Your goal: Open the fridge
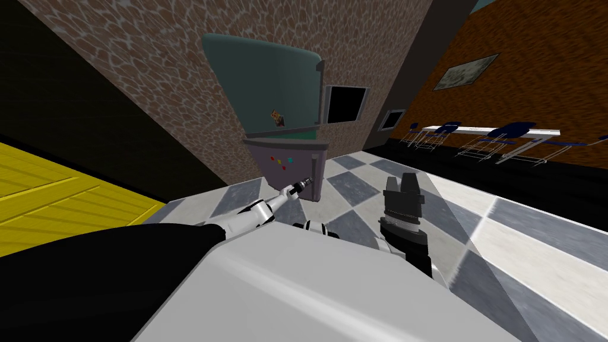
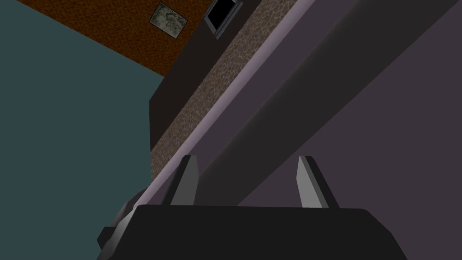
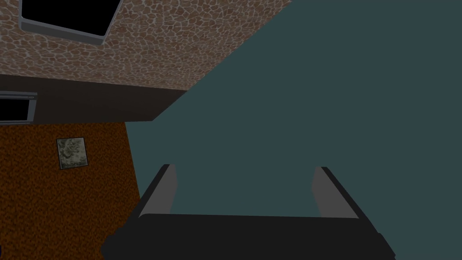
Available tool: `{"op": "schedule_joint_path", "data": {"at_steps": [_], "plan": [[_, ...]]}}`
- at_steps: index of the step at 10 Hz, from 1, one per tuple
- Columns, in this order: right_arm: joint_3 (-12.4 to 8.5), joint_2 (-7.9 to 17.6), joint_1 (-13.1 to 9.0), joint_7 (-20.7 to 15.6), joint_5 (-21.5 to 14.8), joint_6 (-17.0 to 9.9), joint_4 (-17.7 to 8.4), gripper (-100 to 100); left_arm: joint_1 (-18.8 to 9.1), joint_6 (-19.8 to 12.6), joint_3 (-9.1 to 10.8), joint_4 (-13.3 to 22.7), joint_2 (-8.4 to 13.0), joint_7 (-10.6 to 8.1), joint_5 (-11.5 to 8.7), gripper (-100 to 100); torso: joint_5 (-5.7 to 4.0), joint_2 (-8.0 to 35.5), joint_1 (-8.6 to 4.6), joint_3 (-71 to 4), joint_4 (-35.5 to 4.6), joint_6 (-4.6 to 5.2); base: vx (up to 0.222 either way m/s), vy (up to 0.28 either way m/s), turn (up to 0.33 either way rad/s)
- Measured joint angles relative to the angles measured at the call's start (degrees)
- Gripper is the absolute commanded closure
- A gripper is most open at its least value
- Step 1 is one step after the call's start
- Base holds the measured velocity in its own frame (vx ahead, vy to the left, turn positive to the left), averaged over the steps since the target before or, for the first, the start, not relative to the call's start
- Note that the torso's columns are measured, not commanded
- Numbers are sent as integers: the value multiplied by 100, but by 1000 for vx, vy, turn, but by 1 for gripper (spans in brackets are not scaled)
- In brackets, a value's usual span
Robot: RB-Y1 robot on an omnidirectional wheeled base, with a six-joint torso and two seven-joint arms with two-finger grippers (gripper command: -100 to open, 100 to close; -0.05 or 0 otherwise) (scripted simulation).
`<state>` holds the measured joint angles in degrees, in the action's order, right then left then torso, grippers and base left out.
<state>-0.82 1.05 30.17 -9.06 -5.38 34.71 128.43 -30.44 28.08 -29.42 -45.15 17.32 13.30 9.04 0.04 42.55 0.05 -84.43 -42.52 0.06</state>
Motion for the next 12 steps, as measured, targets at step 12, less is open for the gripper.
{"op": "schedule_joint_path", "data": {"at_steps": [12], "plan": [[0, 0, 1, 0, 0, 0, 0, 0, 11, 451, -1144, -603, 322, -570, 144, 100, 5, 0, 40, -1, -14, -35, -172, 206, -24]]}}
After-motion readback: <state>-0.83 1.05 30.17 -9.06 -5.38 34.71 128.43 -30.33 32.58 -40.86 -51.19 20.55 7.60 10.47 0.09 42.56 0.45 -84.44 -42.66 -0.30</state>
